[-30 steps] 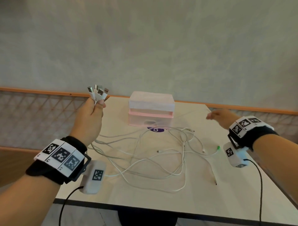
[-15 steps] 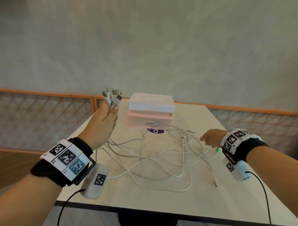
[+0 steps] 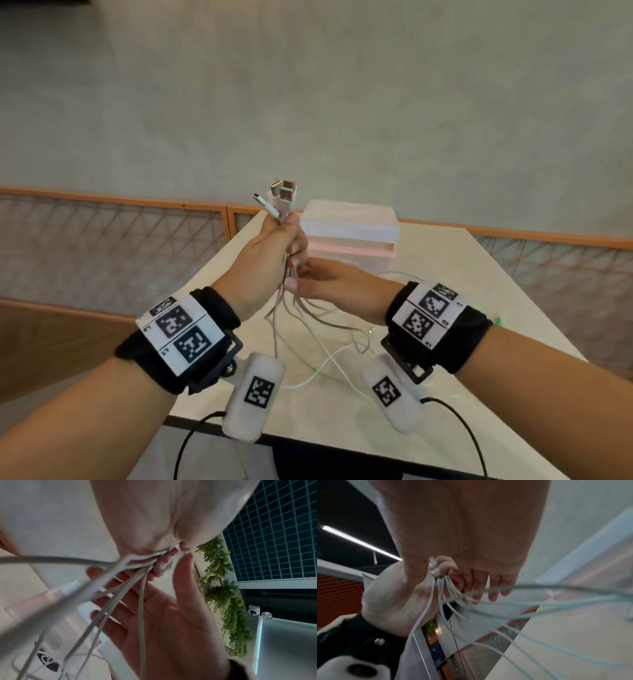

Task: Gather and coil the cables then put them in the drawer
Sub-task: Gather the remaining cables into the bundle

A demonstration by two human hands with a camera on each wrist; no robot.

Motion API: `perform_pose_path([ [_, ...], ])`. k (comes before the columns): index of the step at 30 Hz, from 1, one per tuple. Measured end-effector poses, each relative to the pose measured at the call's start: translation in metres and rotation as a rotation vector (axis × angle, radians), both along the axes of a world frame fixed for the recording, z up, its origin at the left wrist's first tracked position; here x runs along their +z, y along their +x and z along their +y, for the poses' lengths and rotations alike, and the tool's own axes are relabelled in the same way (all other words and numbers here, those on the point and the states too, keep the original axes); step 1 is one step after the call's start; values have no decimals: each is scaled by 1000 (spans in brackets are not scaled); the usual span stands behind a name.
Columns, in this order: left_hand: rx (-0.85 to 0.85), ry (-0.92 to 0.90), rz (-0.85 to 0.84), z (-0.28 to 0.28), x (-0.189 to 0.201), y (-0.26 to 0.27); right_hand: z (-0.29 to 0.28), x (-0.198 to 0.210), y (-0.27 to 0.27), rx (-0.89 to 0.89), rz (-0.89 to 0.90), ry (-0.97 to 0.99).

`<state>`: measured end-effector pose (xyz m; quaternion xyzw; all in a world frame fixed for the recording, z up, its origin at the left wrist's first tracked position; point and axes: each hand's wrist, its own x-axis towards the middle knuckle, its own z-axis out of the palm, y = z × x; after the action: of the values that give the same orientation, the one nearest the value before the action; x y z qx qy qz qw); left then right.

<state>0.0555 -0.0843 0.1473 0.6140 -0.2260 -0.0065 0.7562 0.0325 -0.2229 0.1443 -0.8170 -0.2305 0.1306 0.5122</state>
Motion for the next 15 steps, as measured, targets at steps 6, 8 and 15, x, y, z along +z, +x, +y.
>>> perform_pose_path([
  [6, -37, -61, 75, 5, -1, -3, 26, -11, 12, 100, 55, 319],
  [8, -44, -63, 56, 9, 1, -4, 30, -12, 12, 142, 16, 330],
  [15, -94, -133, -6, 19, 9, -2, 13, -14, 15, 80, -327, -257],
])
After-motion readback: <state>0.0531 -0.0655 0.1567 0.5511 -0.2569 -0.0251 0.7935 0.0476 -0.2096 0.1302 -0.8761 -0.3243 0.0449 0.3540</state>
